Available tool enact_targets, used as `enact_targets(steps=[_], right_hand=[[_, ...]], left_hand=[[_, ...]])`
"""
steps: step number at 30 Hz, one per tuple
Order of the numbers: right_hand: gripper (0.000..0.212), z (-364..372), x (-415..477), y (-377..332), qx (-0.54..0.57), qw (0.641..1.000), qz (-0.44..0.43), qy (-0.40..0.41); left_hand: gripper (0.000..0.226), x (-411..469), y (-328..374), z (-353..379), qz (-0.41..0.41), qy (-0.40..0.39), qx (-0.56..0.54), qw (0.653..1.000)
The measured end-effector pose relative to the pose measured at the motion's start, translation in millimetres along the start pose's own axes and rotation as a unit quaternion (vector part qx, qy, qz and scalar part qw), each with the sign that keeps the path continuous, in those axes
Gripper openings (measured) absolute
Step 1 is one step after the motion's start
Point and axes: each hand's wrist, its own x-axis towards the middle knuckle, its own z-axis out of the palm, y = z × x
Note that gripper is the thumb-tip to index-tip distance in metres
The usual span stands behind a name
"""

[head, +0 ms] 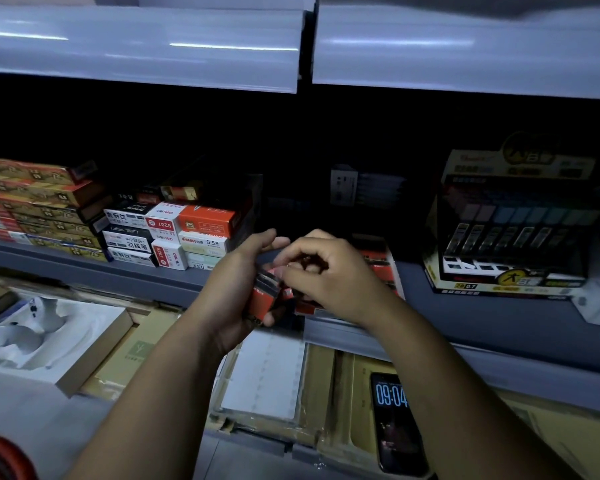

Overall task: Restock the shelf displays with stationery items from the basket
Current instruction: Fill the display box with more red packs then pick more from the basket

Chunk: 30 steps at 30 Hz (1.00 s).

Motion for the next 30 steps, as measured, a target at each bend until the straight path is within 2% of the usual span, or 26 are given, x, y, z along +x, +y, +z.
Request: enact_targets(steps=[3,6,10,13,16,19,24,30], right_hand=[[0.007,-3.9,0.8,2.4,-0.003,0.999,0.012,-0.029],[0.007,-7.9,2.6,2.9,0.027,0.999,0.025,-0.022],[0.003,-15.0,7.0,2.6,0.121,0.988,0.065,0.074],[0.014,-29.6,8.4,2.2,0.205,0.960,0.101,0.165],[0.021,-47.9,5.2,11.2,0.079,0.956,0.149,0.239],[0.034,-60.3,0.8,16.3,-0.053,0.941,0.200,0.269],[0.040,-63.7,1.4,16.6,-0.192,0.932,0.230,0.202],[0.041,-59.0,8.4,19.7,-0.280,0.915,0.236,0.171]], left_hand=[[0.046,-0.4,-1.1,1.2,-0.008,-0.018,0.014,1.000],[0.047,-2.6,0.5,3.6,-0.009,-0.025,0.004,1.000],[0.045,-5.1,4.4,5.8,-0.022,-0.015,-0.030,0.999],[0.044,-5.2,5.8,4.8,-0.041,0.013,-0.060,0.997],[0.046,-4.9,6.3,3.3,-0.060,0.032,-0.098,0.993],[0.047,-4.6,6.9,1.8,-0.070,0.034,-0.139,0.987],[0.046,-5.6,8.0,1.7,-0.078,0.028,-0.176,0.981],[0.044,-6.8,6.3,0.8,-0.072,0.027,-0.179,0.981]])
